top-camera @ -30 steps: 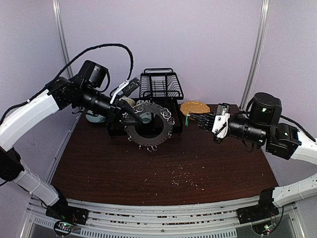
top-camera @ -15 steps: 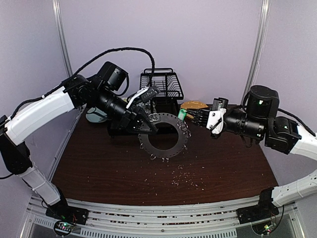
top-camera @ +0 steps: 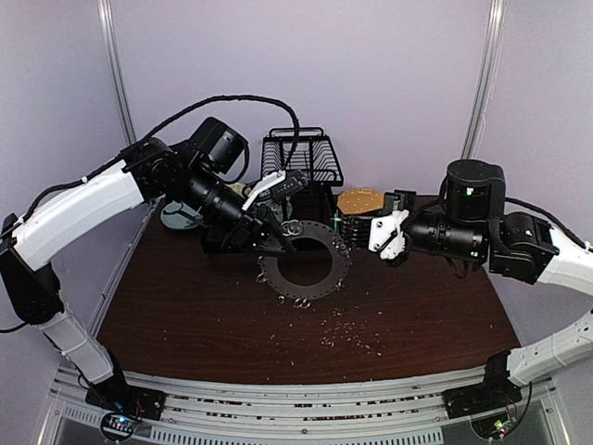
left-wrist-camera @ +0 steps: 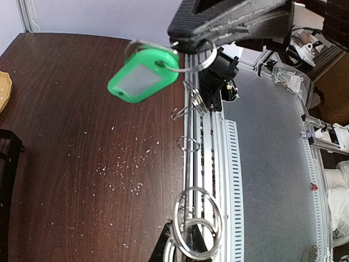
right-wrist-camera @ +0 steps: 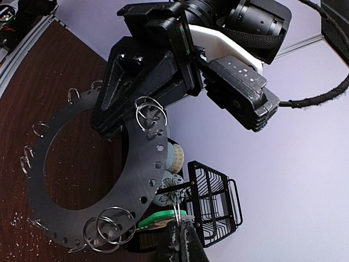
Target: Put the keys on the keyring
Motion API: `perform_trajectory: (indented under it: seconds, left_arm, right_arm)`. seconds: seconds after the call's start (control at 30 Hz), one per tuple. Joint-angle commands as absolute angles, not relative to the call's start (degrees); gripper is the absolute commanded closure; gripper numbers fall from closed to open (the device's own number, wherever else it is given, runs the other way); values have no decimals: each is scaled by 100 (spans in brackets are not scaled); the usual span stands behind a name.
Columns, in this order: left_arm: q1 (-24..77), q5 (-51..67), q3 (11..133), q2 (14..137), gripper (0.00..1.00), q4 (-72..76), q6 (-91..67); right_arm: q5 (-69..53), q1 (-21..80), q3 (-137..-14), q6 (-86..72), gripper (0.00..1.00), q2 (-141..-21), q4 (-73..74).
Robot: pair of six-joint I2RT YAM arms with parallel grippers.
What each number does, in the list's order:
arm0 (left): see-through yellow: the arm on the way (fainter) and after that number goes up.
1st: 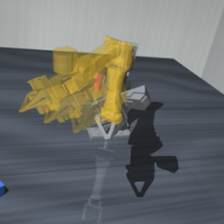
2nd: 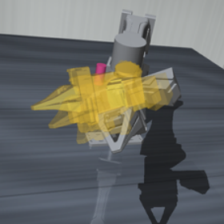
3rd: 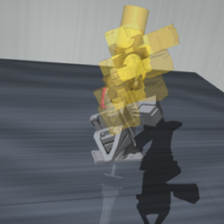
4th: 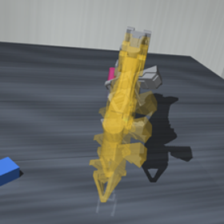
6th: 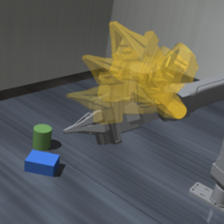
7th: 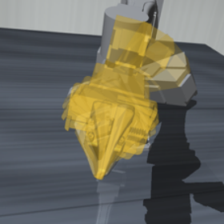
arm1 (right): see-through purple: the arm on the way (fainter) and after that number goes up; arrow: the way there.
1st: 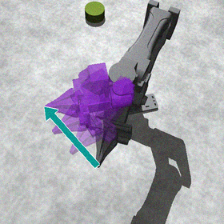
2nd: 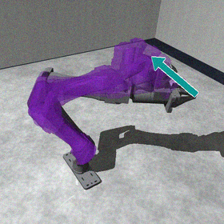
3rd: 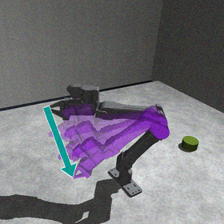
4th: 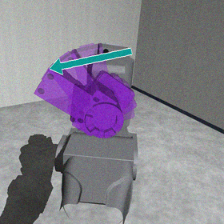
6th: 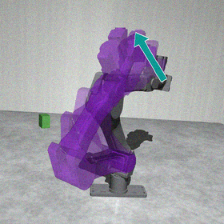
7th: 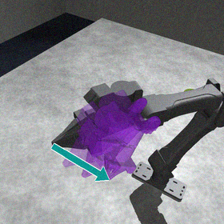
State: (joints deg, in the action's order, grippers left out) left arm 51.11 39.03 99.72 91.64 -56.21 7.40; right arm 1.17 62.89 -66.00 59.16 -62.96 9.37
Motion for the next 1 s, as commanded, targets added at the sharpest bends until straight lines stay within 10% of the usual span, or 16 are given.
perform_trajectory:
  seconds: [0.0,0.97]
  left_arm:
    - [5147,3867,10225,9228,100,-5617,896]
    - [5143,4063,10226,9179,100,-5653,977]
  right_arm:
    - [66,6360,-6347,6205,100,-6077,828]
    - [907,6667,-6066,6263,100,-5938,471]
